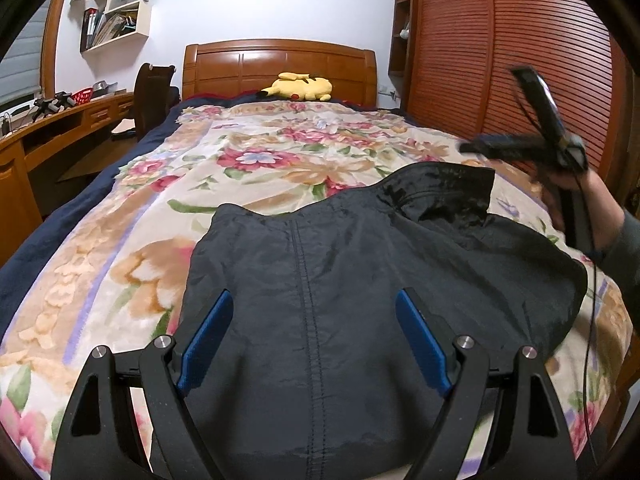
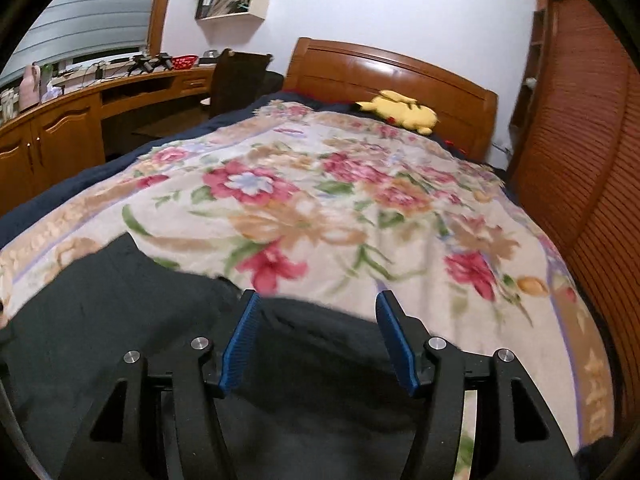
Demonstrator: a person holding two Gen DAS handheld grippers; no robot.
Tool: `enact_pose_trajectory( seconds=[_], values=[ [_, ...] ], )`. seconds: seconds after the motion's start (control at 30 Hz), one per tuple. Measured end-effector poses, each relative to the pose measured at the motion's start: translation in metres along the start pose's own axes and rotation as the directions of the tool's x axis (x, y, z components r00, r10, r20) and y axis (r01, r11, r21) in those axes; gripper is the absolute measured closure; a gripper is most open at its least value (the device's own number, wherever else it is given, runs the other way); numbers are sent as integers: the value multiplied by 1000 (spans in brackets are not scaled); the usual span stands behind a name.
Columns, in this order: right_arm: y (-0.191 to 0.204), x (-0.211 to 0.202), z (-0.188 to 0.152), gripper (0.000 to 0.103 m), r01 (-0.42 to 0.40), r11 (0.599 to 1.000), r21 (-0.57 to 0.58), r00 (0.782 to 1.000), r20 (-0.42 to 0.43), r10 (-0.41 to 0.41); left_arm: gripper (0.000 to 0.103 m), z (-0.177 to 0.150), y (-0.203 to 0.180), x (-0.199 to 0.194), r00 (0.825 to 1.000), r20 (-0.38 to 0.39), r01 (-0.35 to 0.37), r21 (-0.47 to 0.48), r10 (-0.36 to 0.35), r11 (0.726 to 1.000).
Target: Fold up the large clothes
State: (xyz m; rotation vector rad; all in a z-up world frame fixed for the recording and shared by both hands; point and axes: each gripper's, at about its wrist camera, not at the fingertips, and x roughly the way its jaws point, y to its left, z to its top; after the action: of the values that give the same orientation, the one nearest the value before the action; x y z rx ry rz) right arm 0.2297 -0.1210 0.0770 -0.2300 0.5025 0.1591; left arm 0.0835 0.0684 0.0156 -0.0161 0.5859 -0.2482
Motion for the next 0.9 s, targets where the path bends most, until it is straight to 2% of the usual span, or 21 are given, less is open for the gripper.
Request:
enact_pose_trajectory(
  seconds=[0.2, 0.33, 0.47, 0.57, 0.7, 0.8, 0.9],
  values=[
    [-37, -16, -41, 41, 12, 1000, 29, 999, -32, -11, 19, 0, -4, 3, 1000, -5, 2, 4, -2, 1000],
    [-60, -5, -47, 41, 54, 997, 63, 994, -95, -48, 19, 0, -9, 3, 1000, -5, 1, 15, -1, 1000],
    [-78, 32, -47, 41, 64, 990, 124, 983, -182, -41, 19, -1, -12, 4, 1000, -9, 0, 22, 0, 1000],
    [-87, 63, -43, 41, 40, 980, 197, 972, -235, 8, 19, -3, -12, 7, 1000, -15, -1, 24, 1, 1000],
    [-89, 89, -46, 41, 8, 965, 261, 962, -266, 63, 19, -3, -13, 9, 1000, -20, -1, 27, 2, 1000],
    [-93, 112, -52, 41, -20, 951, 310, 931, -341, 131, 19, -3, -13, 11, 1000, -25, -3, 29, 4, 1000],
    [-100, 118, -50, 41, -33, 941, 337, 933, -327, 150, 19, -3, -15, 12, 1000, -26, 0, 32, 1, 1000]
  ],
)
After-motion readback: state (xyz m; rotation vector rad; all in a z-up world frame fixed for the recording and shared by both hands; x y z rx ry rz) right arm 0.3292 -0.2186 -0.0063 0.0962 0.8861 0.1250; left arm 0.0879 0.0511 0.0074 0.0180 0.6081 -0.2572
